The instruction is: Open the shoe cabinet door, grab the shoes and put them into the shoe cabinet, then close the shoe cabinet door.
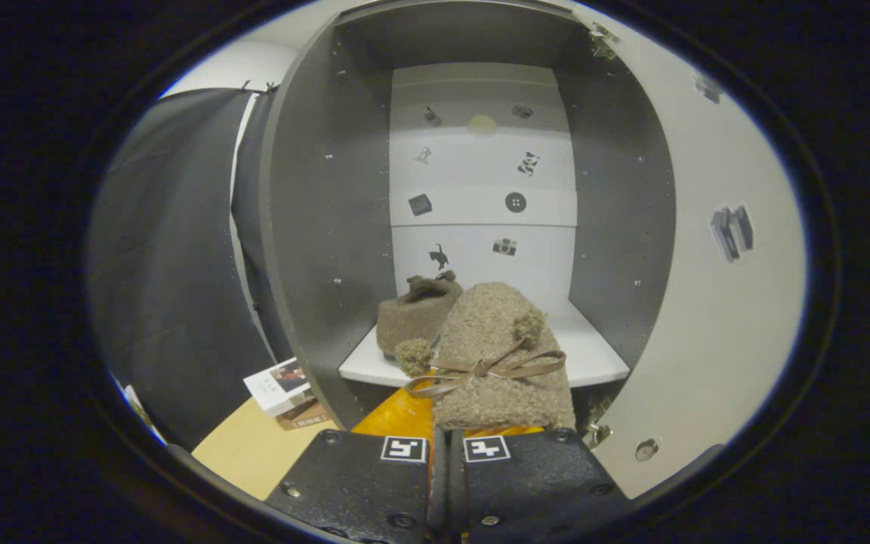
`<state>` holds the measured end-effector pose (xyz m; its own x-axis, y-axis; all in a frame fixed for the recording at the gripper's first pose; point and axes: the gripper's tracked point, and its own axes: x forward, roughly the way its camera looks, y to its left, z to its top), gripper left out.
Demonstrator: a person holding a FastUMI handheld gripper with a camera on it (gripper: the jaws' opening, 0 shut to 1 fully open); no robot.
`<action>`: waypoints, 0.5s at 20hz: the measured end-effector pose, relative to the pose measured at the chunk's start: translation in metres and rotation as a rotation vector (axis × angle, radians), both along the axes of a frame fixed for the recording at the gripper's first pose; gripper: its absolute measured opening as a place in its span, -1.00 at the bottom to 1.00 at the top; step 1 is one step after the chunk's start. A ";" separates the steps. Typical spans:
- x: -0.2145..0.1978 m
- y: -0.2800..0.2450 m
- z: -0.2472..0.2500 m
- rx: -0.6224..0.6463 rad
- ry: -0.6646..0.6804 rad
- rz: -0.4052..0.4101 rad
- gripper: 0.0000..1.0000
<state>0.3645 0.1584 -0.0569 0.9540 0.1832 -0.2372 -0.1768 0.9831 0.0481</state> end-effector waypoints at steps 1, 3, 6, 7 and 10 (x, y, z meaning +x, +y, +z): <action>0.012 0.000 0.006 0.000 -0.004 -0.002 -0.90; 0.030 -0.001 0.015 -0.009 -0.013 -0.010 -0.89; 0.066 -0.003 0.025 -0.028 -0.028 -0.029 -0.90; 0.075 -0.003 0.027 -0.025 -0.027 -0.032 -0.90; 0.108 -0.001 0.032 0.001 -0.020 -0.043 -0.90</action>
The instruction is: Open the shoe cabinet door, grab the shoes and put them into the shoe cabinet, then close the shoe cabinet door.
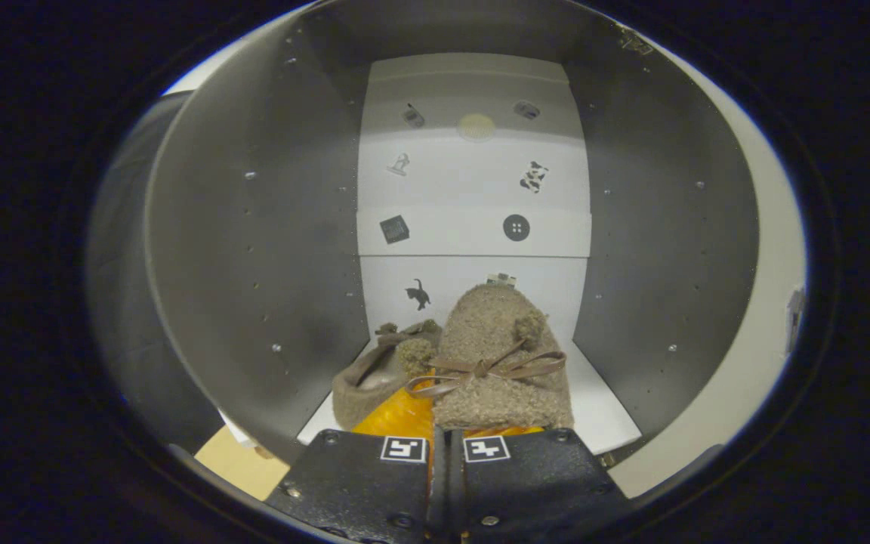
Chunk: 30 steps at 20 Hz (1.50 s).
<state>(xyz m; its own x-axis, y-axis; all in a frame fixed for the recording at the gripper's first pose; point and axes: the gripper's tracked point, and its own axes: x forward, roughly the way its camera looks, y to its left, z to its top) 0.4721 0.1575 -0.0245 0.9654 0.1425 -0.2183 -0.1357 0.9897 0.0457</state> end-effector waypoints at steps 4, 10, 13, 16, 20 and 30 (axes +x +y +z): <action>0.040 -0.003 -0.003 -0.003 0.019 -0.017 -0.90; 0.089 -0.012 -0.028 0.020 0.088 -0.045 -0.90; 0.102 -0.021 -0.041 0.048 0.139 -0.068 -0.90; 0.108 -0.024 -0.053 0.000 0.195 -0.070 -0.90; 0.111 -0.024 -0.060 -0.001 0.248 -0.080 -0.87; 0.079 -0.015 -0.042 -0.021 0.241 -0.046 0.00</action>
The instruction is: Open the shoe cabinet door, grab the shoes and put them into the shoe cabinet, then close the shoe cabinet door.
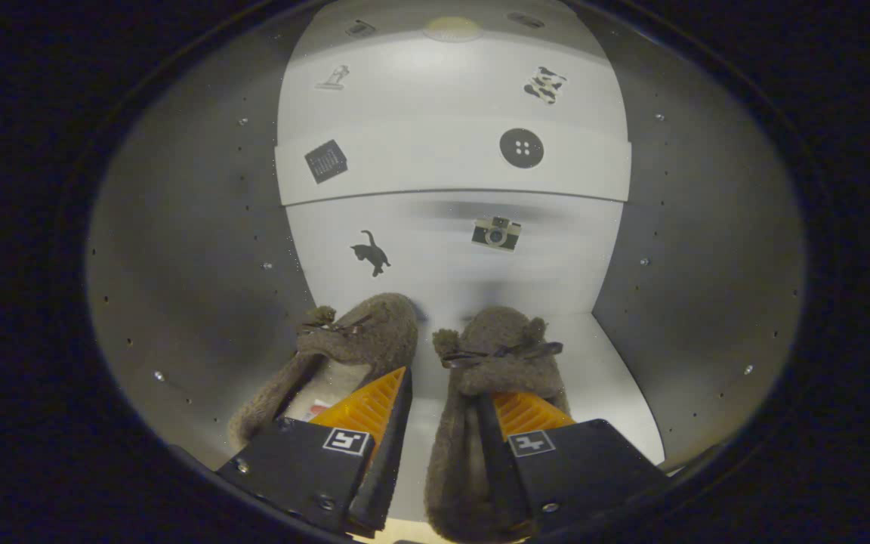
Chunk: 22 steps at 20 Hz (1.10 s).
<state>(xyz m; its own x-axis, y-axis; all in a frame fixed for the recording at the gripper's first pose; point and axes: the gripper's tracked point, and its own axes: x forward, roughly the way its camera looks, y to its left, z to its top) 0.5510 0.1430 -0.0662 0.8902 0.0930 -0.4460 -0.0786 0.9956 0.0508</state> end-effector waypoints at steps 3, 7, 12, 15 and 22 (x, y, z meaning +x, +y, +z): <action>-0.017 -0.004 0.005 -0.004 -0.025 -0.005 0.33; -0.049 -0.011 0.019 -0.011 -0.073 -0.007 0.58; -0.124 -0.011 0.059 -0.061 -0.205 0.025 0.66; -0.178 -0.005 0.076 -0.028 -0.257 0.062 0.97; -0.328 -0.015 0.117 -0.020 -0.403 0.102 1.00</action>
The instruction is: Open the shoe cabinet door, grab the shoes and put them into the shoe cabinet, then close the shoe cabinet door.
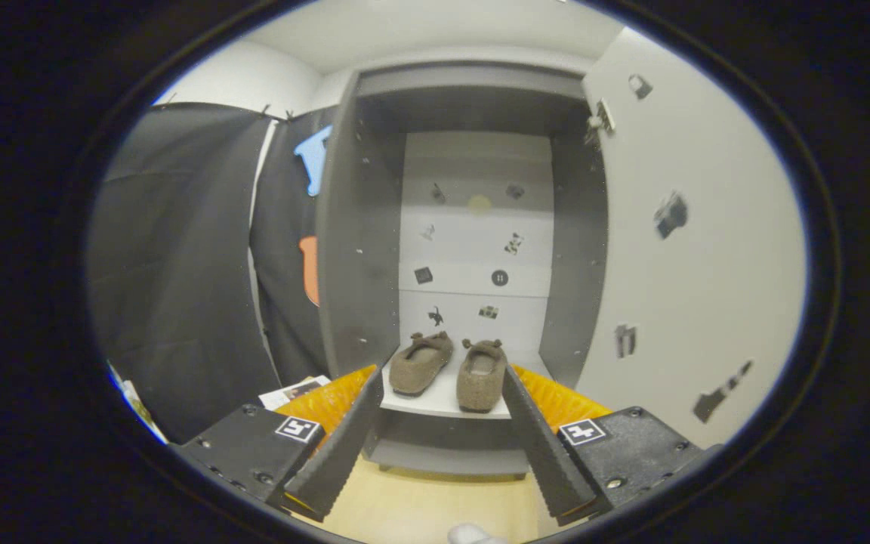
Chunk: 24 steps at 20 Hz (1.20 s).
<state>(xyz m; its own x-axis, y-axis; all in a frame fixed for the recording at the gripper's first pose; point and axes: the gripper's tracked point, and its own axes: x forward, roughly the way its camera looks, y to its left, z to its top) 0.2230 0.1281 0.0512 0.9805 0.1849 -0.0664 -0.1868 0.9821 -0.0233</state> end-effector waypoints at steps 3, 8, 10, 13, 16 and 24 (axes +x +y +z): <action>-0.061 -0.011 0.004 0.013 -0.002 0.020 1.00; -0.144 -0.048 0.015 0.005 -0.031 0.007 1.00; -0.171 -0.070 0.012 -0.012 -0.017 0.002 1.00; -0.203 -0.116 0.021 0.029 -0.031 -0.070 1.00; -0.231 -0.171 0.027 0.063 -0.059 -0.162 1.00; -0.214 -0.281 0.027 0.105 -0.063 -0.224 1.00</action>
<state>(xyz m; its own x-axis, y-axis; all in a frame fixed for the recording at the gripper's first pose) 0.0090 -0.1531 0.0777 0.9994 -0.0345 0.0042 0.0340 0.9965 0.0765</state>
